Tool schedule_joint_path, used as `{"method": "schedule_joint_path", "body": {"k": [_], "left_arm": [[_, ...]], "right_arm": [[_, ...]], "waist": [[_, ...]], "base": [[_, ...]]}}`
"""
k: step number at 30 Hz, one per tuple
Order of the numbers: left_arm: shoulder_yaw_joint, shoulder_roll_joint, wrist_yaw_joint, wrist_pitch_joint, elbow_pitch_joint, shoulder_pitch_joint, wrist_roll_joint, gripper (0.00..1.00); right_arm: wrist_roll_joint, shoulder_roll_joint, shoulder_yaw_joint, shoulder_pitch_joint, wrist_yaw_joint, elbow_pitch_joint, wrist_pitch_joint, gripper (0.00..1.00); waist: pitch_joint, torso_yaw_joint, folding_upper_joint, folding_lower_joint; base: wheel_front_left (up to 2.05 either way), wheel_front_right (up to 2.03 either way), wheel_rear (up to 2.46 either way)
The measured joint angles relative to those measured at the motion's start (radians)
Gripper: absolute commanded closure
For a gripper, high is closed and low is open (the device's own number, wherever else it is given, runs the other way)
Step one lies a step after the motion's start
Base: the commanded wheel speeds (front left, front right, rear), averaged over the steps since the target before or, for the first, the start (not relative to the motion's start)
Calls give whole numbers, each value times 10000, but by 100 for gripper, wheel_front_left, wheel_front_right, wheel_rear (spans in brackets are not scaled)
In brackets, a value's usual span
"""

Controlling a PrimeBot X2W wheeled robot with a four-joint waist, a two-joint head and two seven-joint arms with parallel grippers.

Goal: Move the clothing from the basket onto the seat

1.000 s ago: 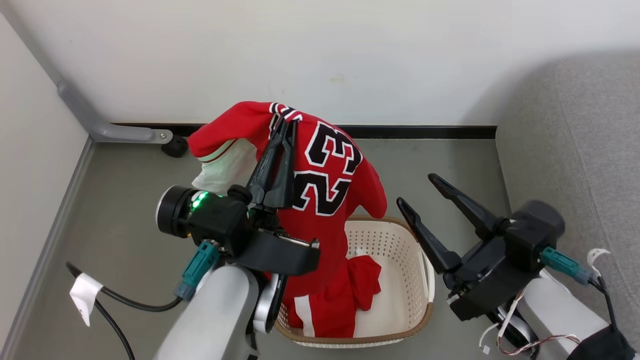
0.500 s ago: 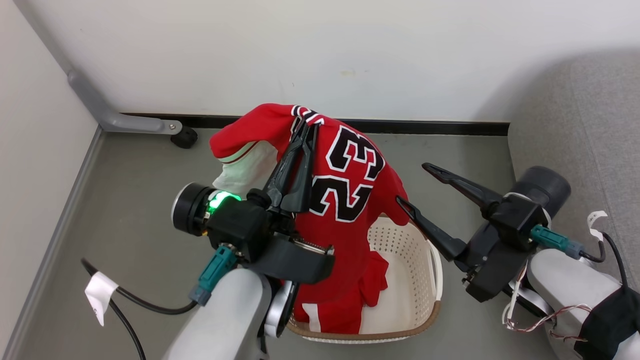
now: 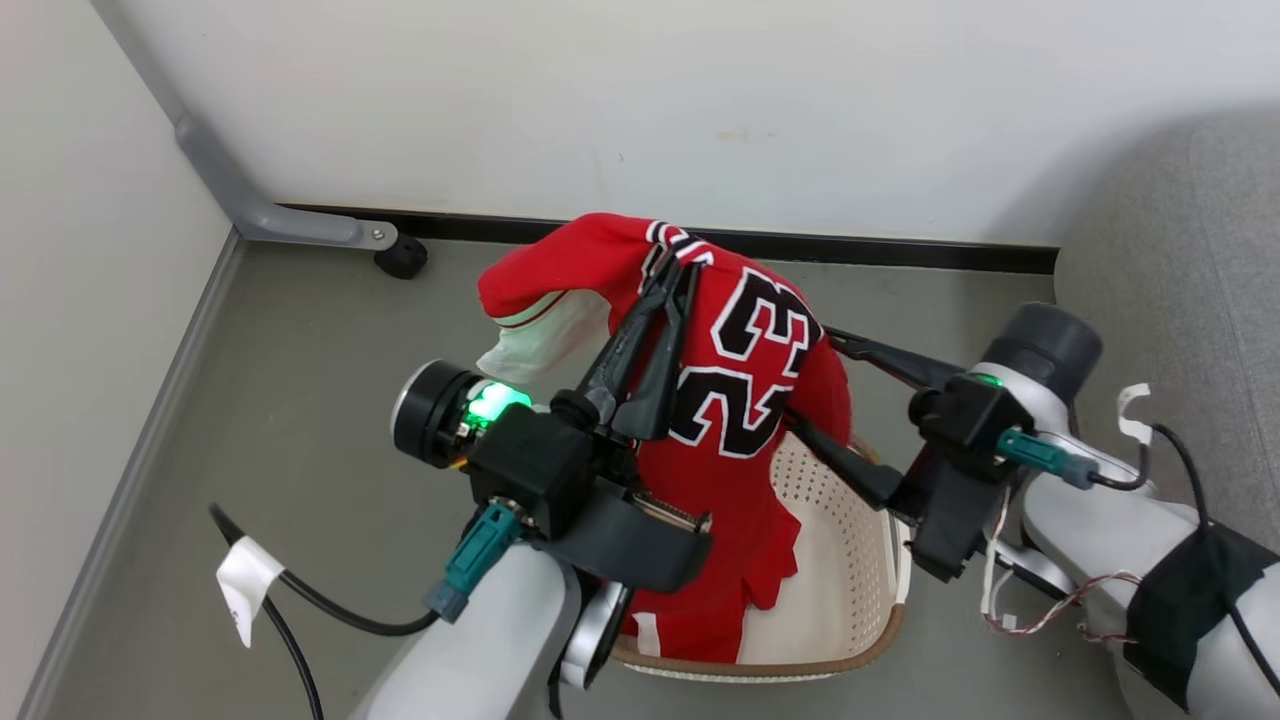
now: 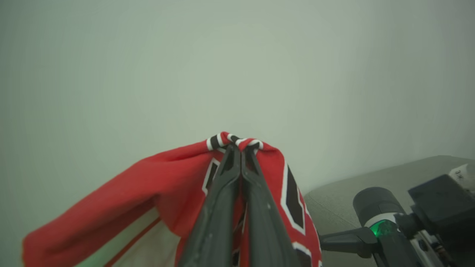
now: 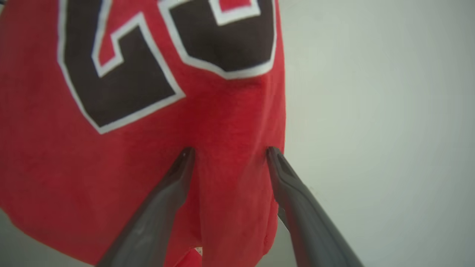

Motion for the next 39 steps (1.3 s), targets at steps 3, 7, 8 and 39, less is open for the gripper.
{"method": "schedule_joint_path", "body": {"k": [3, 7, 8, 39], "left_arm": [[-242, -4, 2, 0, -61, -39, -98, 100], [-410, -4, 10, 0, -92, -139, -207, 100], [-433, -4, 10, 0, -92, -141, -240, 100], [50, -10, 98, -33, 1154, 474, -334, 0]], "right_arm": [[4, 173, 391, -226, 0, 313, 36, 0], [127, 403, 619, -438, 0, 732, 94, 2], [194, 491, 631, -472, 0, 836, 100, 17], [2489, 420, -924, -512, 0, 1047, 75, 100]], "waist": [[-3, 42, 0, 0], [-8, 96, 0, 0], [-9, 107, 1, 0], [-89, -603, 0, 0]], "base": [[0, 0, 0], [0, 0, 0], [0, 0, 0], [0, 0, 0]]}}
